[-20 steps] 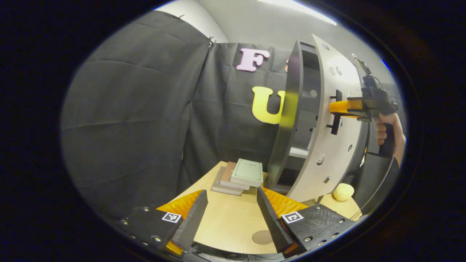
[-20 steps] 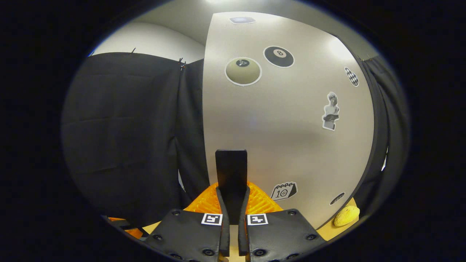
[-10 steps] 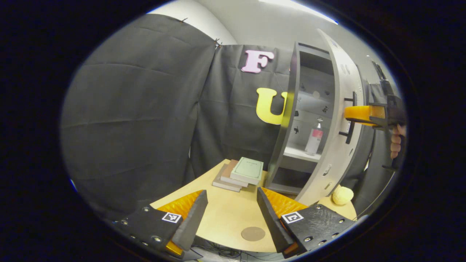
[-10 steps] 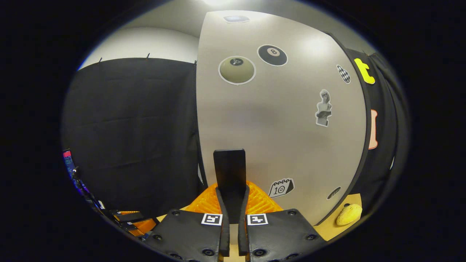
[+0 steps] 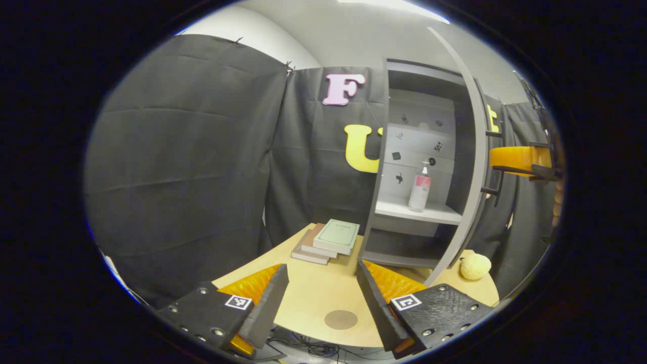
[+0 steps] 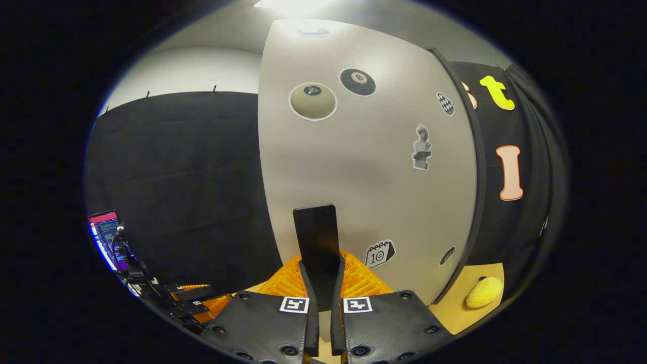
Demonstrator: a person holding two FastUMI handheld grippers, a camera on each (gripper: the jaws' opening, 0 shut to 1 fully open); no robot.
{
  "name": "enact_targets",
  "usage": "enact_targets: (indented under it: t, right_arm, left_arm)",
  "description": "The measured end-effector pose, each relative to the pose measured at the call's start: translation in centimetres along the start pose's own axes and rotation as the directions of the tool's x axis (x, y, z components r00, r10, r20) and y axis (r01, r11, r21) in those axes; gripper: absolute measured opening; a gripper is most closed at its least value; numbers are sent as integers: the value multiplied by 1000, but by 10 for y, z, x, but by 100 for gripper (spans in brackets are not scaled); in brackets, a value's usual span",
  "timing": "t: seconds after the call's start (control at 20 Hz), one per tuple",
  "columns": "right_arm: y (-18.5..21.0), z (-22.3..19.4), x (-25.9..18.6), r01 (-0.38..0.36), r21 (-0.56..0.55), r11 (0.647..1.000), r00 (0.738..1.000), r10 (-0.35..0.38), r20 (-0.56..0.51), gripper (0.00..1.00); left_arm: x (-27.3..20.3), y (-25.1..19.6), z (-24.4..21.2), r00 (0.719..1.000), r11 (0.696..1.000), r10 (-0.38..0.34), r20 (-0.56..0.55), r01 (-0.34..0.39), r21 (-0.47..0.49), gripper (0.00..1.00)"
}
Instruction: Open the cabinet door with the right hand, grasp the bottle in the cabinet with the left hand and place it on the coaster, then close the cabinet door with the right hand.
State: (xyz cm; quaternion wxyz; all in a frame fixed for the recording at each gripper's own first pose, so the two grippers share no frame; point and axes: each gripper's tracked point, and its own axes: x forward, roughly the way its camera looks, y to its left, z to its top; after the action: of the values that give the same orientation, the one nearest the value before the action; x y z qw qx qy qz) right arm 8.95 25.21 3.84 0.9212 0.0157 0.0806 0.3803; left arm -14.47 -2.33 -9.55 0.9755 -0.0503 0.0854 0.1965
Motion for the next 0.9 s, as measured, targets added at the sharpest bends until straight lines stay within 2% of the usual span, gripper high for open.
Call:
enact_targets:
  t: [0.2, 0.45, 0.6, 0.65, 0.7, 0.8, 0.85, 0.9]
  right_arm:
    - [-5, 1, -6, 17, 11, 1000, 1000, -17, 17, 11]
    - [-13, 2, -13, 85, 31, 996, 996, -86, 39, 11]
    - [-16, 1, -23, 154, 19, 988, 987, -155, 47, 10]
    - [-18, 1, -26, 182, 18, 983, 982, -182, 51, 6]
    - [-23, -2, -33, 213, 18, 977, 975, -213, 55, 10]
    - [-29, -2, -46, 265, 19, 964, 962, -265, 58, 10]
    - [-32, -2, -52, 291, 19, 957, 954, -292, 66, 6]
    - [-39, -1, -55, 322, 20, 947, 944, -322, 71, 10]
  left_arm:
    - [-11, -32, 2, 999, 999, -34, 9, 34, 10, 82]
    - [1, -63, -2, 993, 993, -117, -12, 117, 15, 82]
    - [22, -80, 8, 982, 982, -188, -6, 188, 20, 82]
    - [28, -82, 11, 977, 976, -215, -5, 215, 27, 82]
    - [33, -85, 12, 970, 969, -243, -3, 243, 37, 82]
    - [41, -90, 9, 956, 955, -292, -25, 292, 52, 82]
    - [46, -92, 7, 948, 947, -316, -32, 317, 55, 82]
    - [51, -94, 5, 940, 939, -338, -40, 340, 58, 82]
